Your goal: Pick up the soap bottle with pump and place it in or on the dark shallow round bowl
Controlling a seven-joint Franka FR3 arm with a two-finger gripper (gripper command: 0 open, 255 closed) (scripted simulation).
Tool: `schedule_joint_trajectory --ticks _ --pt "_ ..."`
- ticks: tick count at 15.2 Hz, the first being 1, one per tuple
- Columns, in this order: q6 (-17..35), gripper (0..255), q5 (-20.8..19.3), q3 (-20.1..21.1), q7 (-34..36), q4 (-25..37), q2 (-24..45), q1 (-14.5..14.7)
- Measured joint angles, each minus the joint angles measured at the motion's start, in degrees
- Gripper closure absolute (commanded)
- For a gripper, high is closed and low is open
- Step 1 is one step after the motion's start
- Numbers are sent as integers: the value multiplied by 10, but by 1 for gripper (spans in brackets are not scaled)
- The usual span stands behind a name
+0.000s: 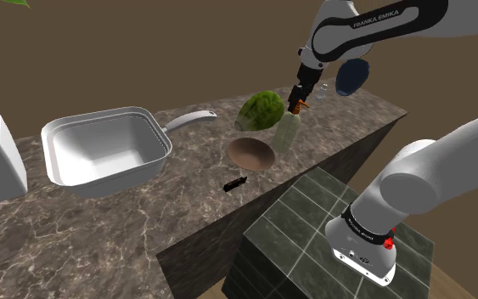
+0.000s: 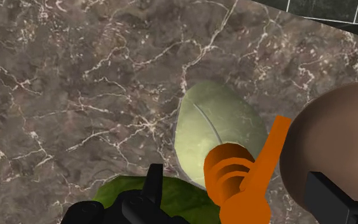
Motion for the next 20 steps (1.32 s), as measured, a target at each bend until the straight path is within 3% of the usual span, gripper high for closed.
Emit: schedule_joint_trajectory --ticks 1,2,12,20 --pt "0 0 0 0 0 0 0 0" --pt "0 255 0 0 0 0 0 0" --pt "0 255 0 0 0 0 0 0" --pt "-60 255 2 7 2 39 -21 1"
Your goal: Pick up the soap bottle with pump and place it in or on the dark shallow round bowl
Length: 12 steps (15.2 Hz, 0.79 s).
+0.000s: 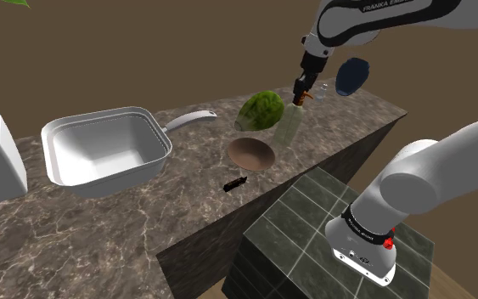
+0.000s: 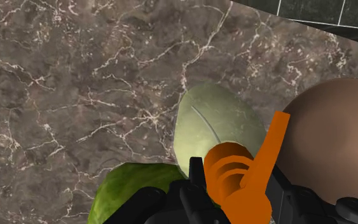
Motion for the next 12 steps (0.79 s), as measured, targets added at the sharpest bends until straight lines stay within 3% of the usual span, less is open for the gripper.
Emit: schedule_joint_trajectory --ticks 12 --pt "-96 255 3 6 -4 77 -20 1"
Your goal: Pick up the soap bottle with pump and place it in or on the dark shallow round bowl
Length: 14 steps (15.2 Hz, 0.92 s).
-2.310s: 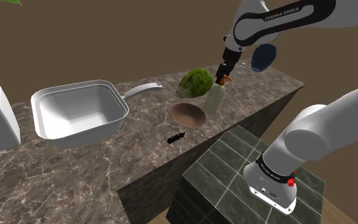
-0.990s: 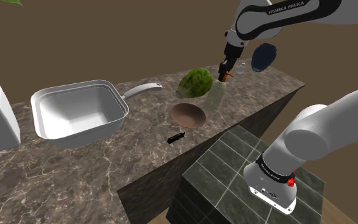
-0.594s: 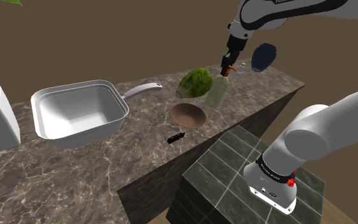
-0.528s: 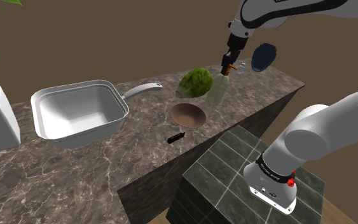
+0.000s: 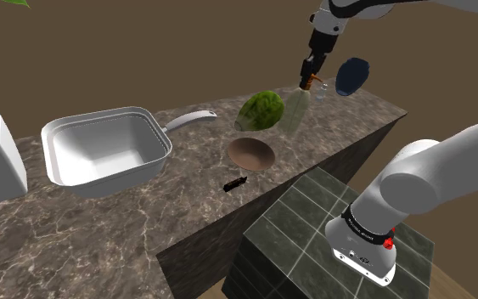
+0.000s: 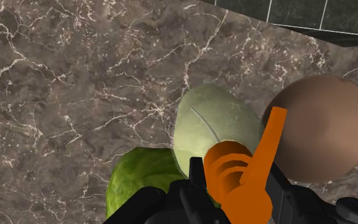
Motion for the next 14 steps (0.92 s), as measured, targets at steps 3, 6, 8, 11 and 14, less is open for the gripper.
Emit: schedule_joint_trajectory --ticks 3,6,8,11,14 --pt "-21 255 1 3 1 20 -2 1" --pt "-41 255 10 24 26 29 -10 11" --pt "-63 255 20 43 50 55 -5 21" --pt "-90 255 33 72 86 80 -5 36" --pt "-117 255 46 100 121 114 3 49"
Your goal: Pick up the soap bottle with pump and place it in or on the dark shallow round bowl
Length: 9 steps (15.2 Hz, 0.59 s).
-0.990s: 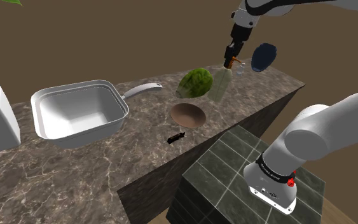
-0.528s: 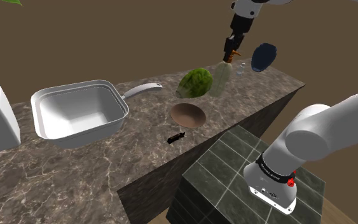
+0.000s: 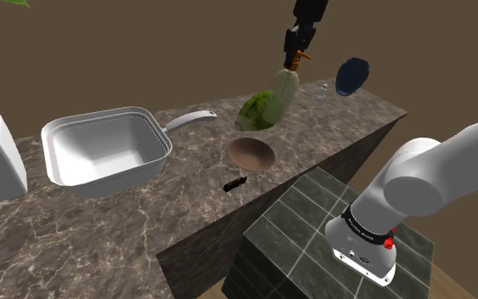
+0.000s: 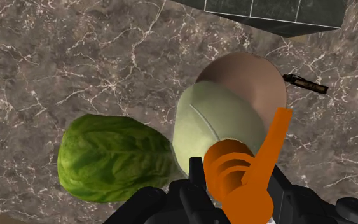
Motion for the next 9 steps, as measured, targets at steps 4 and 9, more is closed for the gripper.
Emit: schedule_joint_trajectory --ticks 4,9 --pt "-28 255 16 38 50 41 15 18" --pt "-20 255 21 51 69 42 24 24"
